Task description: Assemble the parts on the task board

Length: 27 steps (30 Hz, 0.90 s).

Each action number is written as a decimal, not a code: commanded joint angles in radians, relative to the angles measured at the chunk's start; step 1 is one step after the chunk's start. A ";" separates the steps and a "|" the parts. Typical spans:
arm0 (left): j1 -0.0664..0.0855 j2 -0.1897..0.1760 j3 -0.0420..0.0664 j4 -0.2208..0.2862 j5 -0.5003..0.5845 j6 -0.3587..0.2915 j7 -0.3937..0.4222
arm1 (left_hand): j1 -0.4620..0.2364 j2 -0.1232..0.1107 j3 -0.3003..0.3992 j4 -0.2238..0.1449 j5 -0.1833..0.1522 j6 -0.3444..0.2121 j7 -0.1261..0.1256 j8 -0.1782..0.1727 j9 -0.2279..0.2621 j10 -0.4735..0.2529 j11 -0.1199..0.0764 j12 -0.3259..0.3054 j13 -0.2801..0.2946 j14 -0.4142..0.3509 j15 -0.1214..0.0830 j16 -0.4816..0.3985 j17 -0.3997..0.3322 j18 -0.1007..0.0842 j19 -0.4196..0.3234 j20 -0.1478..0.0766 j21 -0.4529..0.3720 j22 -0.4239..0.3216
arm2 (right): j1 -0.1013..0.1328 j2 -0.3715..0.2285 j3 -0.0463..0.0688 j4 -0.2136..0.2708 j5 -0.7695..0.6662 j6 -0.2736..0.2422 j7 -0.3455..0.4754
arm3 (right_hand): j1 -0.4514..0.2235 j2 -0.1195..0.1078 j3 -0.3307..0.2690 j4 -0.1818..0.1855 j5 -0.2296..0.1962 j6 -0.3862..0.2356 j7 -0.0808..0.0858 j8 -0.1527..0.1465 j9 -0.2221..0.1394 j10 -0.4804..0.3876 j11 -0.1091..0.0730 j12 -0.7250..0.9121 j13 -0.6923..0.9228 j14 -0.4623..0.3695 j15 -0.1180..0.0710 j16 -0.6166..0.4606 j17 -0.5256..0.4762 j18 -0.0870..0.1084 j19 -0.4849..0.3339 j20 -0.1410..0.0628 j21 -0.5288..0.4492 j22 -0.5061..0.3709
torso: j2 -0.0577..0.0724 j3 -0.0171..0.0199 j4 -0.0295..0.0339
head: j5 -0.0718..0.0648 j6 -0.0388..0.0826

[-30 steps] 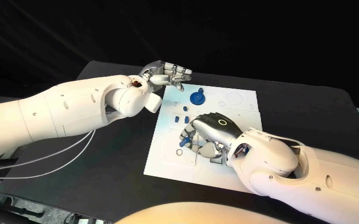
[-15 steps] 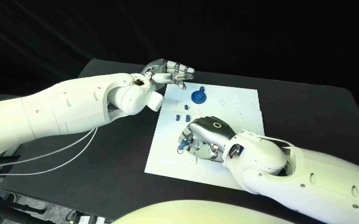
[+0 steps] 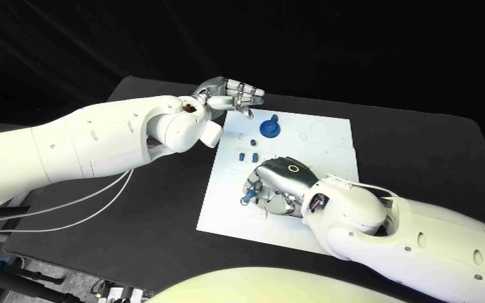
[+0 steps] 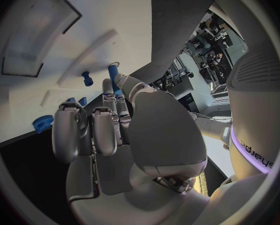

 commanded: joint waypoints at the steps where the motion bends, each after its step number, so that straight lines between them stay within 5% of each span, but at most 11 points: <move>1: 0.001 0.000 0.001 0.003 0.001 0.015 0.003 | -0.003 0.011 0.000 -0.008 0.001 -0.007 0.001 -0.001 -0.002 -0.010 0.000 0.004 -0.001 -0.003 0.000 -0.005 -0.001 0.014 0.000 0.003 -0.004 -0.001 | -0.001 0.004 -0.001 -0.005 -0.020 0.041 -0.010 | -0.007 0.000 0.006 -0.001 0.002 0.004 0.004 0.003 0.019 0.006 -0.010 0.001 0.001 0.045 -0.006 -0.002 0.001 -0.012 0.018 0.002 -0.005 0.180 | 0.000 0.0000 0.0006 | 0.002 -0.002; 27: 0.001 -0.004 0.001 0.005 -0.001 0.016 -0.002 | -0.002 0.012 0.000 -0.011 0.001 -0.008 0.002 0.000 -0.001 -0.012 0.001 0.007 -0.001 -0.003 0.000 -0.006 -0.002 0.014 0.000 0.003 -0.004 -0.002 | -0.005 0.024 -0.006 -0.009 -0.022 0.052 -0.012 | -0.010 -0.001 0.007 -0.003 -0.002 0.005 0.004 0.003 0.020 0.006 -0.010 0.000 0.002 0.045 -0.006 -0.004 -0.002 -0.011 0.017 0.002 -0.008 0.179 | -0.001 -0.0002 0.0004 | 0.006 -0.007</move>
